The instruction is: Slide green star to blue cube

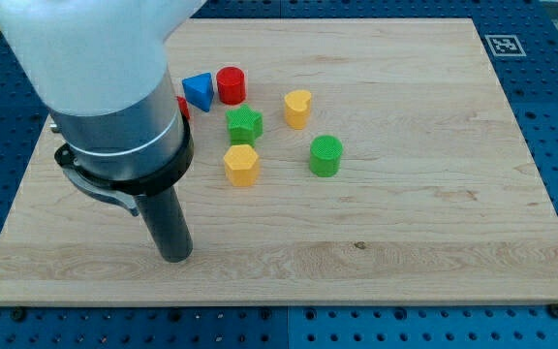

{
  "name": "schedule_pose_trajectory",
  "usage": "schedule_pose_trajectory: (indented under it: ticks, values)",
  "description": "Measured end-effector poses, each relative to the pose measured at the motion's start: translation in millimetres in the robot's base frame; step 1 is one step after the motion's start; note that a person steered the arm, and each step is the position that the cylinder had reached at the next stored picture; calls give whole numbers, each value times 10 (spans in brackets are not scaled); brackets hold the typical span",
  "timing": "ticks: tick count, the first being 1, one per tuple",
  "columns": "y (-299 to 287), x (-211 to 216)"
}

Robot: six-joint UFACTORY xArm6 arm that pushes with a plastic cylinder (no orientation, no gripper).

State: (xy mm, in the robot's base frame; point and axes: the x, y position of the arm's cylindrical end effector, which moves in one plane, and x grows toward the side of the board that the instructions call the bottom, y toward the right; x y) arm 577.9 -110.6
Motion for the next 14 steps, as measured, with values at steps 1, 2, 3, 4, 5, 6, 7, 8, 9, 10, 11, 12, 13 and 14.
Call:
schedule_pose_trajectory:
  ticks: [1,2,3,4,5,6,7,8,9,10,11,12,13,14]
  values:
    - [-30,-60]
    - [1,-329]
    - [349,-466]
    - [955,-514]
    - [1674,-483]
    - [2201,-572]
    - [2613,-1053]
    - [2684,-1627]
    - [2519,-2108]
    - [2145,-2515]
    - [1677,-2718]
    - [1287,-2597]
    - [973,-2351]
    - [824,-2210]
